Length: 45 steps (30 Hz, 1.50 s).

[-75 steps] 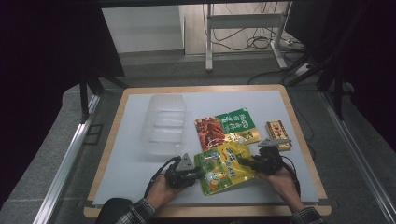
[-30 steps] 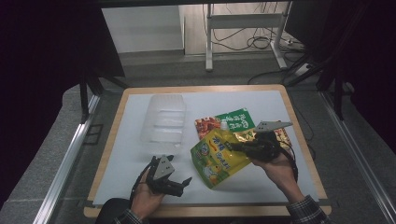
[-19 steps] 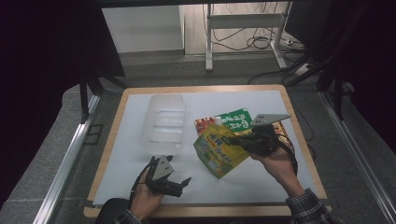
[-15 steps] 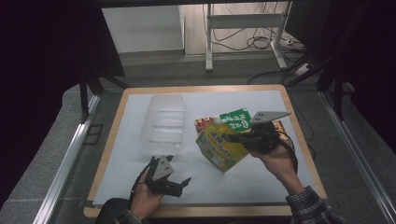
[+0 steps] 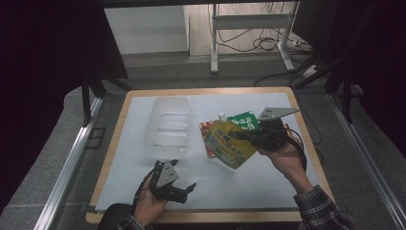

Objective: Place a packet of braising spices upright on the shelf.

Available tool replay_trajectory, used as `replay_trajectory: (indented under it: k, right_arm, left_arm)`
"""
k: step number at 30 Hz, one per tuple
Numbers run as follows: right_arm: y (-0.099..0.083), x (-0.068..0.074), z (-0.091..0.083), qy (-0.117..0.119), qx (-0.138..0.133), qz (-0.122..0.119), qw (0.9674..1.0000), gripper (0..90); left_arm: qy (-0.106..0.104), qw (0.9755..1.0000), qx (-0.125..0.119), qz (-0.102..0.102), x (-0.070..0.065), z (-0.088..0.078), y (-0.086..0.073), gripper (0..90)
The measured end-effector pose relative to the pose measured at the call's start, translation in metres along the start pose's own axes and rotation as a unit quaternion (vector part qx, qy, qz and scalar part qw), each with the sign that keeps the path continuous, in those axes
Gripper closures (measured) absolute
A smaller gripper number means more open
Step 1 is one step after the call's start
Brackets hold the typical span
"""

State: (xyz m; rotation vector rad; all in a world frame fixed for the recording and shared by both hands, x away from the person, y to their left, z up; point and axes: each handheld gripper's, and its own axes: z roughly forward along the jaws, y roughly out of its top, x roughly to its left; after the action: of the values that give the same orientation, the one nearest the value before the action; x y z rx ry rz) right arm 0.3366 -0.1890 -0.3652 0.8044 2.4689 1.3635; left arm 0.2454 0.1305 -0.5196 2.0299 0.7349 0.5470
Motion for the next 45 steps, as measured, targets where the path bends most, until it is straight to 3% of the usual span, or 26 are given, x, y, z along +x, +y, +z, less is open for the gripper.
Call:
replay_trajectory:
  k: [17,25,45]
  right_arm:
    - [0.022,-0.009,0.01,0.013,-0.006,-0.018,0.9997,87.7]
    - [0.036,-0.015,0.016,0.018,-0.012,-0.027,0.9994,87.7]
    - [0.071,-0.039,0.047,0.028,-0.013,-0.051,0.9982,87.7]
  left_arm:
    - [-0.008,1.0,0.003,0.001,-0.003,-0.005,-0.003,4.8]
    - [-0.019,0.9998,0.002,-0.008,0.0,-0.006,-0.005,5.2]
    - [-0.044,0.9988,-0.006,-0.021,0.001,-0.012,-0.008,2.5]
